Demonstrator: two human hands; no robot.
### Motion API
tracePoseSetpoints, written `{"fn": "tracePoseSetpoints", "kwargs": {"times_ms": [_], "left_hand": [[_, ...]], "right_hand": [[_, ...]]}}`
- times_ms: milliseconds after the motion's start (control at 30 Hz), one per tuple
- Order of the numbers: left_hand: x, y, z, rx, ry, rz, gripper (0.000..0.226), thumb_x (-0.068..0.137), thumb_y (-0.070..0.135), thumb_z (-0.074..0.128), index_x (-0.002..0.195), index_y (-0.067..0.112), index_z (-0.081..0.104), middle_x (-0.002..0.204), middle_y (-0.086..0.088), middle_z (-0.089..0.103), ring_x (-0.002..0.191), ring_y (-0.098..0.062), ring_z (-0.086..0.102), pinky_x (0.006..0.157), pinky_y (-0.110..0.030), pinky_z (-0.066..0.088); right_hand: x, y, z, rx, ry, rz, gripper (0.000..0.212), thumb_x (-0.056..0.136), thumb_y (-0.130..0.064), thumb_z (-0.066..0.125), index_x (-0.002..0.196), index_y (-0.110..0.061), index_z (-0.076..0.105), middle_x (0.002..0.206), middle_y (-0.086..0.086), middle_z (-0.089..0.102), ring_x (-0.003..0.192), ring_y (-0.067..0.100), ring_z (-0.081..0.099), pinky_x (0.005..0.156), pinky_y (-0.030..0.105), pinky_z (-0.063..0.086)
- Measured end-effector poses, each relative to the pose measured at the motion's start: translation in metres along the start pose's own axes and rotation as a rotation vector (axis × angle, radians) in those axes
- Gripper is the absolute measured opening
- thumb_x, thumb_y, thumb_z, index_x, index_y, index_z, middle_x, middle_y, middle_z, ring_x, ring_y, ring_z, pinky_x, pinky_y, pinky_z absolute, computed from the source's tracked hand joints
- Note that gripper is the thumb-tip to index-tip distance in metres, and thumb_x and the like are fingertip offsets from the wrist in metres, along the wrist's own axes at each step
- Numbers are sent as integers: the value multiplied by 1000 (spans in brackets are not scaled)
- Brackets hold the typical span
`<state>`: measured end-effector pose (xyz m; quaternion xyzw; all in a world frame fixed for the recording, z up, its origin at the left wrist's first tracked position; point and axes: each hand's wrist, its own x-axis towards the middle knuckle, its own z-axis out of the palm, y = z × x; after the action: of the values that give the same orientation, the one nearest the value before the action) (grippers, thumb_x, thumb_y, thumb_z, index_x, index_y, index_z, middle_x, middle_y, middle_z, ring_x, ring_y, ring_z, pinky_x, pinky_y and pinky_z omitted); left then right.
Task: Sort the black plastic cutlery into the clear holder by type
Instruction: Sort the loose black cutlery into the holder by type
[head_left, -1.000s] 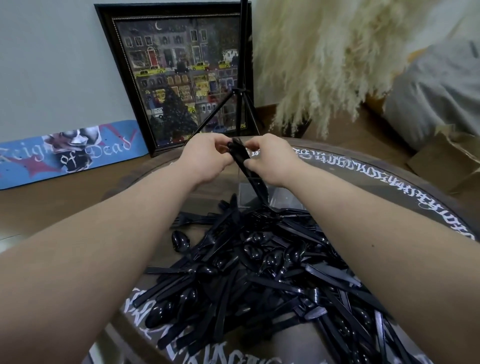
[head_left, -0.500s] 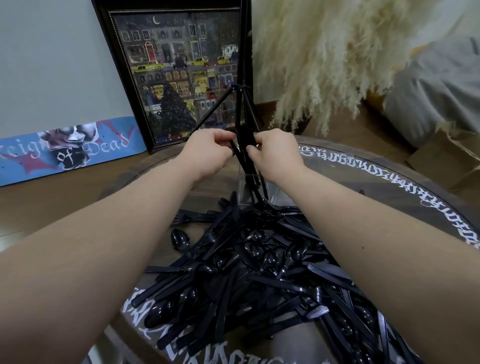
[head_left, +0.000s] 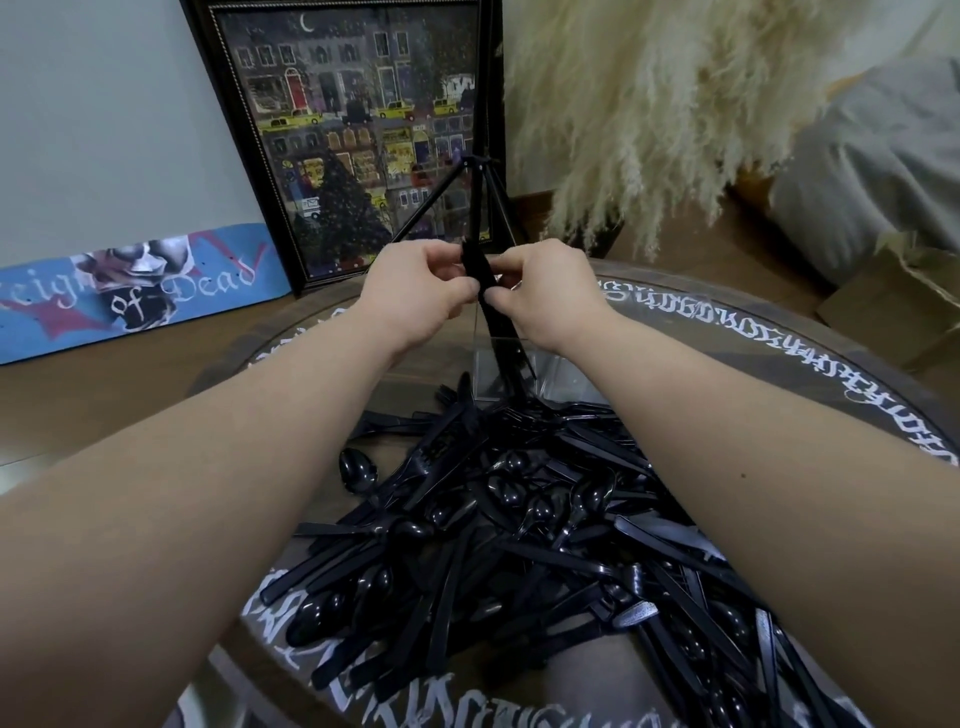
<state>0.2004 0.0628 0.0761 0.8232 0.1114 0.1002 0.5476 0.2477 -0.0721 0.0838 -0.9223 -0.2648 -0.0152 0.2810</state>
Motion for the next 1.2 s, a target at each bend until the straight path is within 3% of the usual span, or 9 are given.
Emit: {"fn": "tracePoseSetpoints", "kwargs": {"times_ms": [100,167,333,667,800,900,1033,1100,1200], "left_hand": [[-9,-6,-2,21,34,-51,41,82,7,71,121,14,62,89,2,67,79,-17,62,86,-45,55],[-18,-9,-6,53,49,-58,47,81,11,72,126,12,59,87,6,67,77,-16,63,86,-45,56],[-53,-7,-13,118,67,-54,35,82,17,72,116,18,63,88,8,66,78,-13,63,86,-40,55],[-140,1,34,248,-120,5,32,80,21,75,110,22,65,92,8,66,75,-5,60,76,-8,43],[-161,1,65,333,-211,36,38,79,27,76,115,24,64,98,8,66,92,-11,62,90,-25,48],[-175,2,88,511,-264,112,46,81,35,72,125,28,59,120,7,62,114,-14,55,100,-30,42],[-185,-3,117,817,-386,262,66,83,52,63,141,31,42,149,5,38,142,-20,20,116,-44,22],[-189,-7,129,967,-483,251,75,82,60,58,147,36,29,158,5,19,147,-22,1,116,-58,11],[-198,-14,139,1077,-582,199,76,86,64,49,149,42,13,161,5,0,147,-25,-11,112,-65,3]], "right_hand": [[-7,-2,2,16,-15,9,30,87,-22,65,117,-24,68,102,0,69,96,18,62,82,24,45],[-15,-4,0,13,-10,15,32,87,-22,66,118,-20,66,105,0,68,100,18,61,86,25,45],[-50,-7,-20,46,50,29,39,86,-24,68,123,-14,62,111,0,66,103,16,60,95,28,44],[-168,27,-45,44,7,185,36,86,-26,69,121,-20,63,109,-5,63,90,9,55,87,22,43],[-208,56,-48,54,12,303,36,85,-23,70,120,-21,63,109,-3,65,89,12,60,90,27,47],[-232,80,-51,45,18,396,35,86,-22,68,121,-22,63,109,-3,65,92,12,59,85,22,44],[-256,106,-52,-57,46,434,34,87,-23,66,121,-21,64,110,0,67,106,21,57,87,24,39],[-264,115,-51,-139,7,414,34,89,-24,62,122,-21,63,115,0,65,112,24,50,91,26,36],[-272,125,-49,-242,-44,352,34,92,-26,57,125,-23,60,123,0,59,116,24,41,97,25,28]]}}
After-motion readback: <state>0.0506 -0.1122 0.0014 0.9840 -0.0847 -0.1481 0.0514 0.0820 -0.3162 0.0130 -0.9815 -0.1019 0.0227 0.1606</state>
